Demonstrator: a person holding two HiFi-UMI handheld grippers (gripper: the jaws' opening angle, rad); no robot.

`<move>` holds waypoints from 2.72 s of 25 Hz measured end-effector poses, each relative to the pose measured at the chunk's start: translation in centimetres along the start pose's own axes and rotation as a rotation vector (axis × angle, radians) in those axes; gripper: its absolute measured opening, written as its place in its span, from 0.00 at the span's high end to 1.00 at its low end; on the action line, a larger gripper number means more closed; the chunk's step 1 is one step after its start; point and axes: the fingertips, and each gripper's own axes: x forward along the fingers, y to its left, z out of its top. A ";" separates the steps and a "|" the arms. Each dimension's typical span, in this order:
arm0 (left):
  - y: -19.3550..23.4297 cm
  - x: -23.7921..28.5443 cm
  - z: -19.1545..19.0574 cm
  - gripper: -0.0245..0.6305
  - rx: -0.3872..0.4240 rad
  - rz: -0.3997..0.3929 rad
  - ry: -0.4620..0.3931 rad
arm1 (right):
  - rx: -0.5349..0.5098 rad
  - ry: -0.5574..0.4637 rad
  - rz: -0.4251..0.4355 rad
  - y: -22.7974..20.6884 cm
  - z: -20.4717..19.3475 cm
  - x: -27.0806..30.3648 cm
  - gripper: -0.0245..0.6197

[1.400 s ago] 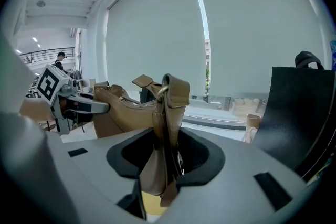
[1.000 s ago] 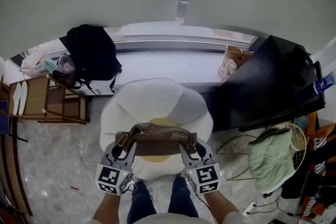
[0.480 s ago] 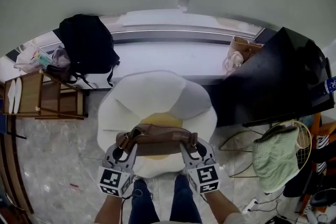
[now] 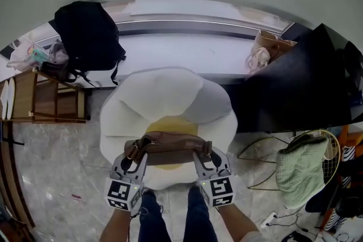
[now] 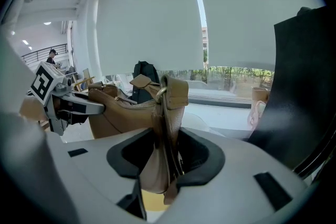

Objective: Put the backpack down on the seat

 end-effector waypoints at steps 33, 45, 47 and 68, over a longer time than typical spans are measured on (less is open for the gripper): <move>6.9 13.1 -14.4 0.81 -0.060 0.049 0.034 | 0.008 0.070 0.020 -2.9 -14.3 15.4 0.71; 9.2 18.6 -20.0 0.81 -0.080 0.091 0.080 | -0.014 0.120 0.023 -4.2 -19.6 21.1 0.71; 9.5 19.4 -20.7 0.81 -0.086 0.100 0.087 | -0.009 0.129 0.016 -4.4 -20.4 21.9 0.71; 13.3 26.7 -27.4 0.81 -0.167 0.110 0.212 | 0.014 0.262 0.035 -6.3 -27.0 29.7 0.71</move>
